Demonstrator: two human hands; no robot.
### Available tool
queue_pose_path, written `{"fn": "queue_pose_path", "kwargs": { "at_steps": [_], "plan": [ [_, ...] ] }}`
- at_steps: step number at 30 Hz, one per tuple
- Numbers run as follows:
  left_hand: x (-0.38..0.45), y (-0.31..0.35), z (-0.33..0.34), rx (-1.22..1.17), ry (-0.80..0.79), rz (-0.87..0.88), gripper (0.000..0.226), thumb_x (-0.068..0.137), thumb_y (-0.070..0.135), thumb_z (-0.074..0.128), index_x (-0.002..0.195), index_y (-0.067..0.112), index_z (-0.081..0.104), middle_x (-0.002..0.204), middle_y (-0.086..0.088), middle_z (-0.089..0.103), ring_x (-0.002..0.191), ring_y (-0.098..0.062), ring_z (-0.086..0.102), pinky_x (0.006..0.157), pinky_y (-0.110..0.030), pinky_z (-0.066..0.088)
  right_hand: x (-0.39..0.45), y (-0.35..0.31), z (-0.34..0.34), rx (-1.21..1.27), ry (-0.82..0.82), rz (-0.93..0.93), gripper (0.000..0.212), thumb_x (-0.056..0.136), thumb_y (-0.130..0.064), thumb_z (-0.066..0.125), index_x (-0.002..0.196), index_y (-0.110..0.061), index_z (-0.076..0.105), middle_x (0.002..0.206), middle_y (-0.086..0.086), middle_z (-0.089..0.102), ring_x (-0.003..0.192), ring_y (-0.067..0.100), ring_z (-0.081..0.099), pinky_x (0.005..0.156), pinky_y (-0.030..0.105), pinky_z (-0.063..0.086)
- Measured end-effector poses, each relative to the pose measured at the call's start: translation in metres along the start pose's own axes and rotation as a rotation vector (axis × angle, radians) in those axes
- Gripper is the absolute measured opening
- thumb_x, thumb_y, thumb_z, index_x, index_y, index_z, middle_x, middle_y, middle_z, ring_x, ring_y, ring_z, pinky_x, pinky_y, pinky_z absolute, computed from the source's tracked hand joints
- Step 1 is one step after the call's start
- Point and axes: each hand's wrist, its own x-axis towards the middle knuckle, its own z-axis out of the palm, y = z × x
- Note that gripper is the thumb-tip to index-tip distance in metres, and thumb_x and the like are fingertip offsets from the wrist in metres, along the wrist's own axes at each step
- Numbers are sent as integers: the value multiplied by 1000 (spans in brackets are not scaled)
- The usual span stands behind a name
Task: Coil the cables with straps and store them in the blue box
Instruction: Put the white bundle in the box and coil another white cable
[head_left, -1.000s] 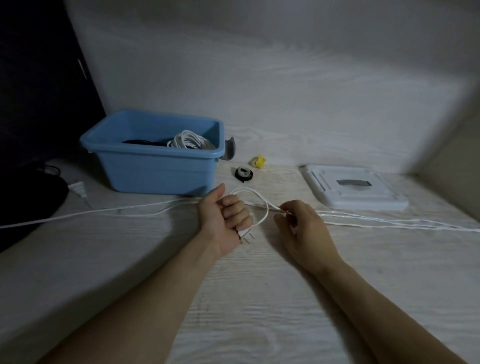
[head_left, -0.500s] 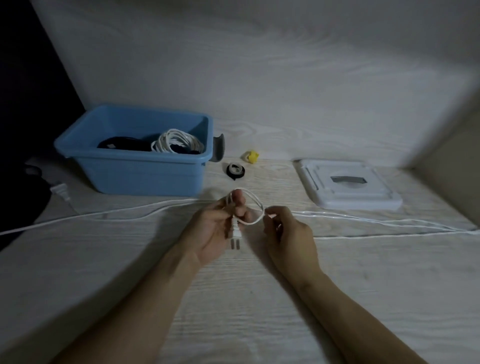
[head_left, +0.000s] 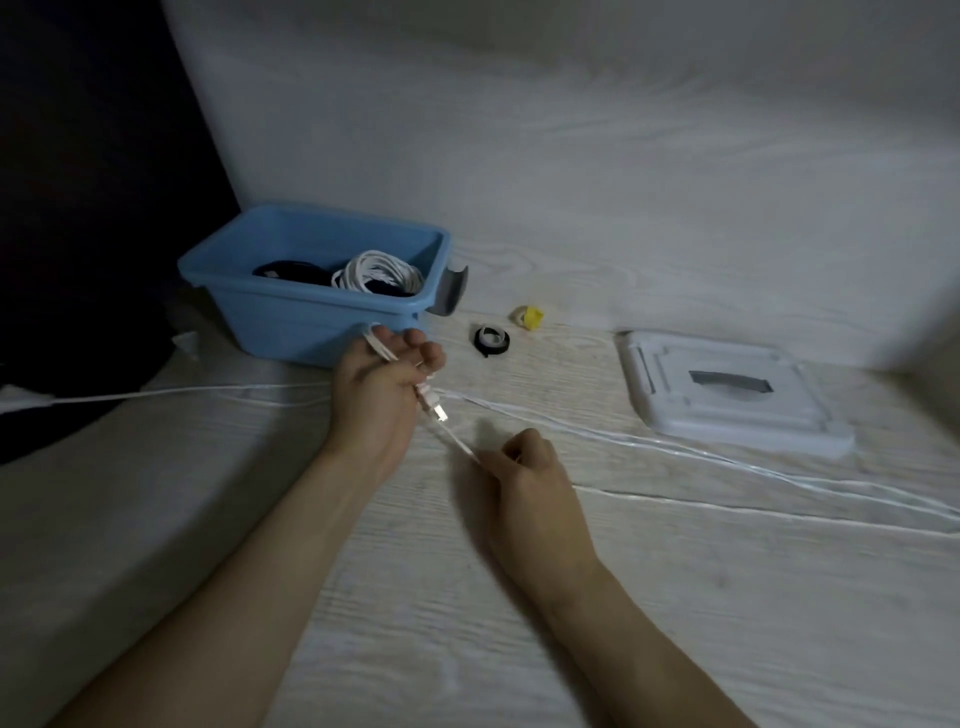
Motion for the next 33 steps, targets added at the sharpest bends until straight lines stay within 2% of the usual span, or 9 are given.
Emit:
{"fn": "queue_pose_path", "kwargs": {
  "at_steps": [4, 6, 8, 11, 14, 19, 24, 29, 33],
  "plan": [
    [-13, -15, -5, 654, -232, 207, 53, 65, -36, 35, 84, 11, 49, 79, -7, 64, 70, -13, 67, 69, -22, 52, 2, -9, -3, 161, -139, -209, 24, 93, -20, 54, 109, -15, 71, 95, 4, 55, 84, 26, 57, 70, 35, 50],
    [-15, -15, -10, 849, -464, 121, 46, 64, -29, 40, 78, 11, 57, 74, -6, 67, 67, -15, 65, 64, -26, 50, 4, -14, -9, 237, -70, -327, 21, 94, -23, 58, 108, -19, 73, 96, 2, 63, 83, 23, 62, 69, 34, 53],
    [-16, -11, -15, 920, -559, 45, 34, 62, -11, 44, 71, 14, 65, 69, -5, 66, 65, -16, 60, 60, -28, 45, 6, -19, -14, 295, 88, -339, 12, 92, -22, 63, 98, -19, 74, 90, 0, 66, 78, 19, 64, 64, 34, 53],
    [-22, 1, -22, 803, -572, -58, 24, 70, 9, 46, 60, 18, 67, 53, -11, 55, 44, -19, 46, 44, -26, 31, 13, -15, -24, 410, 319, -158, 19, 85, -33, 75, 87, -15, 69, 78, -6, 66, 65, 4, 58, 60, 22, 48],
    [-31, 10, -28, 737, -725, -195, 40, 90, 28, 42, 63, 8, 65, 47, -8, 42, 38, -10, 29, 40, -21, 18, 20, 0, -30, 385, 385, -84, 32, 77, -41, 82, 77, -15, 63, 67, -10, 57, 55, -1, 46, 54, 16, 38],
    [-30, 7, -31, 348, -610, -430, 35, 91, 32, 54, 60, 16, 47, 47, 5, 26, 36, -7, 21, 39, -20, 13, 26, 14, -35, 400, 304, -116, 21, 92, -31, 69, 79, -14, 70, 72, -2, 63, 64, 9, 57, 60, 24, 45],
    [-32, 6, -30, 85, -619, -606, 29, 96, 28, 38, 79, 10, 52, 55, 3, 26, 46, -11, 26, 47, -26, 22, 18, 7, -26, 713, 85, 63, 13, 97, -27, 61, 96, -15, 64, 89, -4, 70, 79, 14, 67, 72, 30, 54],
    [-35, -2, -27, -16, -680, -658, 25, 96, 17, 35, 83, 8, 54, 63, 0, 36, 56, -14, 37, 56, -28, 33, 18, 2, -20, 1077, 115, 215, 10, 99, -6, 55, 89, -9, 59, 70, 10, 63, 66, 20, 58, 66, 33, 51],
    [-33, -11, -32, -60, -591, -737, 24, 95, 15, 34, 76, 12, 47, 59, 5, 21, 47, -10, 21, 46, -24, 23, 17, 2, -14, 1259, 4, 304, 15, 98, -13, 56, 85, -12, 62, 64, 9, 55, 60, 20, 49, 64, 35, 43]
  ]
}}
